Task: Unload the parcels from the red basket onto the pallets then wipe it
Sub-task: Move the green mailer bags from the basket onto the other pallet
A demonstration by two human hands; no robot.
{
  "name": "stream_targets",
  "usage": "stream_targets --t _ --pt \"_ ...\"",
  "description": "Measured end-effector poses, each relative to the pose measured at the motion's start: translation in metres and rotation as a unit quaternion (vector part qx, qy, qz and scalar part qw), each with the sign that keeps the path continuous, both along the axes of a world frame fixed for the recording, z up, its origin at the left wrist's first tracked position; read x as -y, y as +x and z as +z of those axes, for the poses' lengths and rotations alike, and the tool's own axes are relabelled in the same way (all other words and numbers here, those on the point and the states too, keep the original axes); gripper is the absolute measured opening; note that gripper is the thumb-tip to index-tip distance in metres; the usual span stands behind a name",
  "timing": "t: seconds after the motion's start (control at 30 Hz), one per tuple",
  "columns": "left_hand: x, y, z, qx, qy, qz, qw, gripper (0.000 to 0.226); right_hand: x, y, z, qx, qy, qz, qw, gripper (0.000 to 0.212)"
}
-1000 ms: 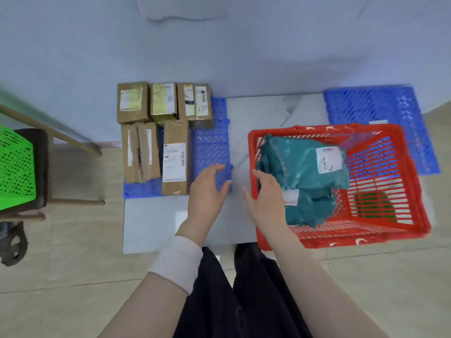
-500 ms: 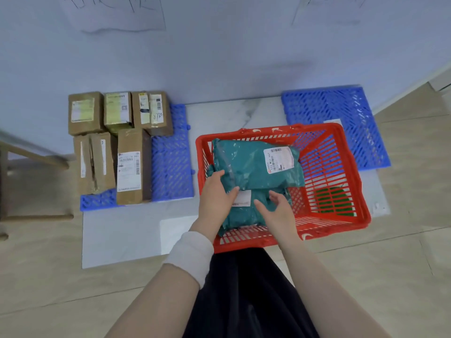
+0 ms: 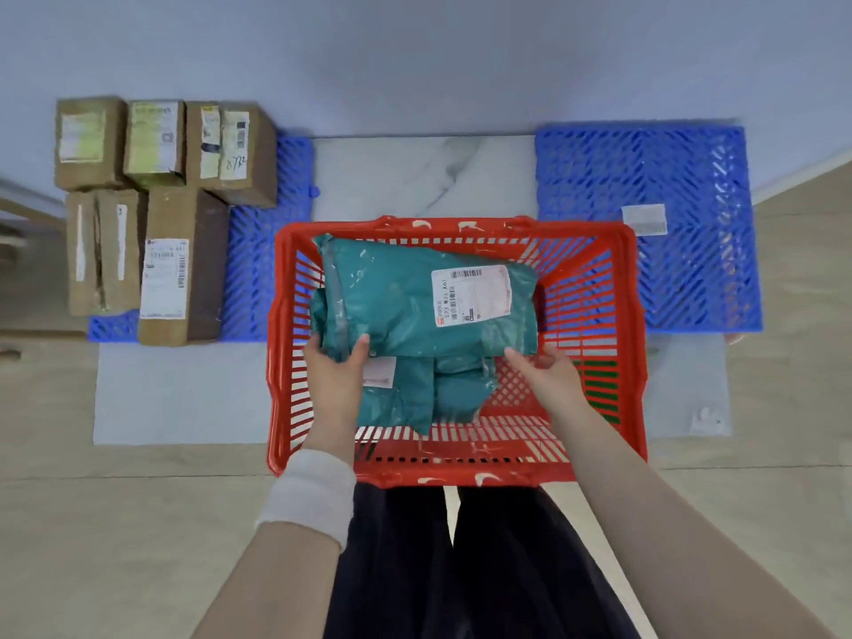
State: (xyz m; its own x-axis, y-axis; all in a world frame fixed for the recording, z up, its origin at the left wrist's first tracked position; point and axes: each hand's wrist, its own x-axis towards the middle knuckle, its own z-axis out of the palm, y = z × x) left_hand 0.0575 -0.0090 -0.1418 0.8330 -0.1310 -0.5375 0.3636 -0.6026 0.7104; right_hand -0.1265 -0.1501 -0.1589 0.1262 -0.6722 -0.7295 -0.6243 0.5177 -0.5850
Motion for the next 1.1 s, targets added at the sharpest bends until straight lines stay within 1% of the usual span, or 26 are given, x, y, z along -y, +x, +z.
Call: stream_targets --t 0.03,0.07,0.13,0.2,0.23,0.27,0.33,0.37,0.43,0.47,0.57,0.63,0.67,0.8,0.83,0.9,1.0,1.1 --pt "0.003 -0.004 -0.004 0.0 -0.004 0.029 1.0 0.055 0.01 0.001 -0.009 0.006 0.005 0.009 1.0 0.043" --pt "0.006 -0.009 -0.008 -0.002 -0.004 0.055 0.998 0.053 0.018 0.003 -0.019 0.005 0.015 0.021 1.0 0.042" --pt "0.013 -0.019 -0.017 -0.02 -0.004 0.117 0.993 0.057 0.032 0.009 -0.036 -0.002 0.054 0.038 0.998 0.069" --pt "0.022 -0.028 -0.023 -0.076 -0.031 0.216 0.973 0.063 0.043 0.017 -0.051 0.009 0.075 0.038 0.996 0.088" --pt "0.026 -0.033 -0.027 -0.11 -0.046 0.257 0.959 0.062 0.048 0.021 -0.058 0.011 0.083 0.039 0.996 0.094" --pt "0.03 -0.036 -0.03 -0.137 -0.055 0.278 0.949 0.055 0.052 0.025 -0.064 0.016 0.088 0.04 0.995 0.099" --pt "0.037 -0.041 -0.037 -0.173 -0.066 0.281 0.942 0.038 0.057 0.031 -0.077 0.031 0.096 0.041 0.994 0.103" --pt "0.039 -0.043 -0.039 -0.187 -0.08 0.279 0.938 0.036 0.057 0.032 -0.081 0.032 0.1 0.043 0.994 0.103" --pt "0.045 -0.044 -0.039 -0.211 -0.122 0.277 0.929 0.033 0.057 0.033 -0.084 0.022 0.099 0.053 0.993 0.1" --pt "0.048 -0.044 -0.037 -0.223 -0.144 0.276 0.924 0.032 0.056 0.033 -0.083 0.019 0.09 0.056 0.994 0.095" --pt "0.055 -0.041 -0.031 -0.242 -0.173 0.28 0.913 0.044 0.047 0.031 -0.076 0.011 0.05 0.032 0.998 0.071" --pt "0.053 -0.039 -0.025 -0.243 -0.174 0.272 0.915 0.045 0.04 0.026 -0.066 0.004 0.019 0.019 1.0 0.052" --pt "0.051 -0.039 -0.021 -0.246 -0.179 0.267 0.914 0.045 0.036 0.023 -0.058 0.001 0.003 0.017 1.0 0.046" --pt "0.032 -0.048 0.006 -0.251 -0.217 0.258 0.907 0.047 0.02 0.002 -0.018 -0.011 -0.056 0.041 0.998 0.064" --pt "0.028 -0.053 0.014 -0.248 -0.23 0.256 0.906 0.048 0.016 -0.004 -0.006 -0.005 -0.07 0.045 0.997 0.065" --pt "0.025 -0.065 0.03 -0.246 -0.256 0.257 0.899 0.05 0.009 -0.018 0.018 0.012 -0.1 0.05 0.994 0.062" --pt "0.039 -0.085 0.052 -0.246 -0.289 0.256 0.889 0.049 0.007 -0.04 0.051 0.034 -0.159 0.055 0.985 0.051" --pt "0.068 -0.107 0.069 -0.231 -0.315 0.26 0.883 0.044 0.024 -0.068 0.074 0.05 -0.212 0.02 0.976 0.045"
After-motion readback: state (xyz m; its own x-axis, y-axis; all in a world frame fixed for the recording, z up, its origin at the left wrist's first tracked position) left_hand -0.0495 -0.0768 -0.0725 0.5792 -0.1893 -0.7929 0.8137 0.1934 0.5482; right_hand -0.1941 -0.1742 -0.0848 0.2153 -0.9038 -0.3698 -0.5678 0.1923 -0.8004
